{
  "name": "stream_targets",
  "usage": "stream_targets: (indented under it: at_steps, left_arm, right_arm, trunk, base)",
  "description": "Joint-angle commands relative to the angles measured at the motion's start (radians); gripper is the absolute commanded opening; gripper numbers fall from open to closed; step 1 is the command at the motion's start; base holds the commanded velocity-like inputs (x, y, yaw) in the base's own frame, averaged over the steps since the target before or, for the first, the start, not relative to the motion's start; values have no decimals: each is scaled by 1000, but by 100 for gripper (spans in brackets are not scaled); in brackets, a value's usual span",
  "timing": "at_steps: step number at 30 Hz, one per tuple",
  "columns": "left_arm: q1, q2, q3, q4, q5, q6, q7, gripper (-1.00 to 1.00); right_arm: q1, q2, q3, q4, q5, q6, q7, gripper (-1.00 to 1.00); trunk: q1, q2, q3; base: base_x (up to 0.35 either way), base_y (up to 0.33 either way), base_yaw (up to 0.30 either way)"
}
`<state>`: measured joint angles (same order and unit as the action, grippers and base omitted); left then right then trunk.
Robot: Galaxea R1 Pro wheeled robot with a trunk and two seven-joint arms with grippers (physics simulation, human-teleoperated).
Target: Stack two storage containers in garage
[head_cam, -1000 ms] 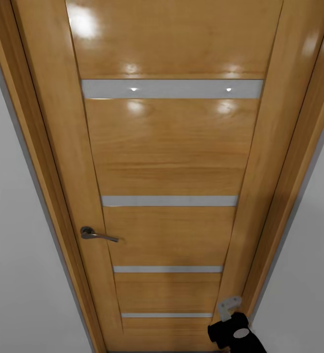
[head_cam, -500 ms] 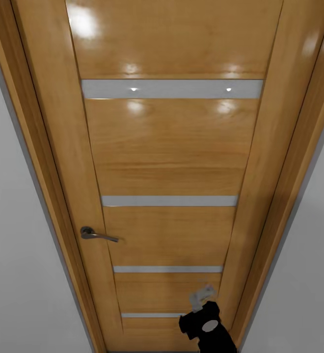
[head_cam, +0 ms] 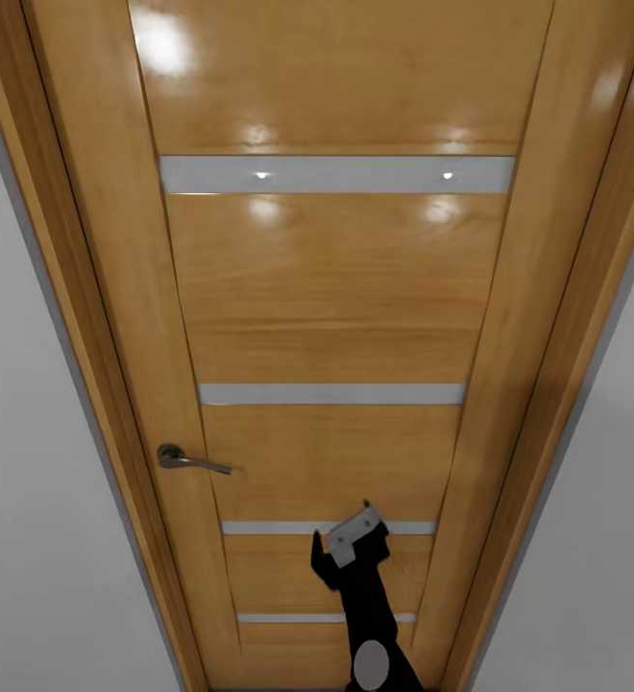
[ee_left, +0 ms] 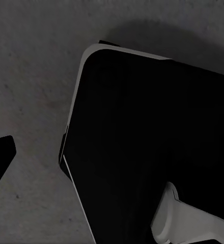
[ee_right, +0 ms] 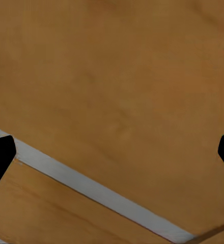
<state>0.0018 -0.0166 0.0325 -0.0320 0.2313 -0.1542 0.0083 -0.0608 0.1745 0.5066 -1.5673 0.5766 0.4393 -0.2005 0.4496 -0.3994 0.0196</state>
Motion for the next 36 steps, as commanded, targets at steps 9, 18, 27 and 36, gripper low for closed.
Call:
stream_targets:
  at_steps: [9, 18, 27, 36]
  left_arm:
    - [0, 0, 3, 0, 2, -2, 1, 100]
    - [0, 0, 3, 0, 2, -2, 1, 100]
    - [0, 0, 3, 0, 3, -2, 1, 100]
    - [0, 0, 3, 0, 3, -2, 1, 100]
  right_arm:
    - [-75, 0, 28, 3, 16, -119, -10, 100]
    - [-209, 0, 29, 25, 2, -48, 65, 100]
    - [-657, 0, 26, 505, -252, -28, 90, 100]
    - [-813, 0, 17, 721, -269, -30, 72, 100]
  trunk:
    - [0, -1, 0]
    - [0, -1, 0]
    - [0, -1, 0]
    - [0, -1, 0]
  base:
    - [0, 0, 0]
    - [0, 0, 0]
    - [0, 0, 0]
    - [0, 0, 0]
